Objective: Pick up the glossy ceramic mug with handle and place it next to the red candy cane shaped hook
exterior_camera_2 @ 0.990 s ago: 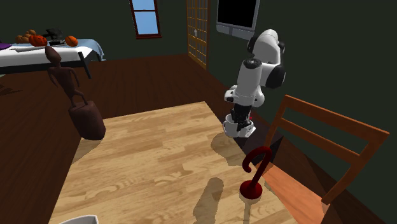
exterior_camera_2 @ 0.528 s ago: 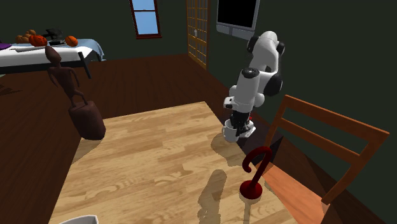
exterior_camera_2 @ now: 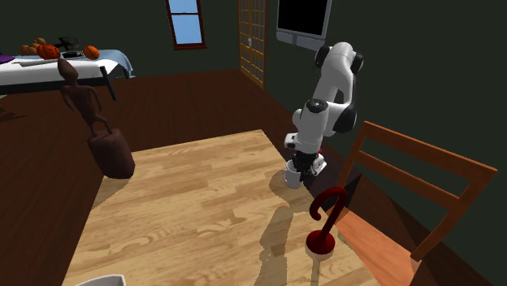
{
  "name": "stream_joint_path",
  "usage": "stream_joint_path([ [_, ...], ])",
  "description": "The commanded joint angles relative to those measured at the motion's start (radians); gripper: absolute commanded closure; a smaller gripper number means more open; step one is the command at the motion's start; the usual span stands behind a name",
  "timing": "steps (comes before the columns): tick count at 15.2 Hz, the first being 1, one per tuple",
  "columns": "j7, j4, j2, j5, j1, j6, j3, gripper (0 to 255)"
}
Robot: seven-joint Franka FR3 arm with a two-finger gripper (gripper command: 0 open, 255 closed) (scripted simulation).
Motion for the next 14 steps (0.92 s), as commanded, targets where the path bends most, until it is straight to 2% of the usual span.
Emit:
stream_joint_path([
  [1, 0.003, -0.015, 0.013, 0.000, 0.000, 0.029, 0.005, 255],
  [11, 0.017, -0.095, 0.093, -0.003, -0.006, 0.187, 0.032, 255],
  [14, 0.017, -0.095, 0.093, -0.003, -0.006, 0.187, 0.032, 255],
])
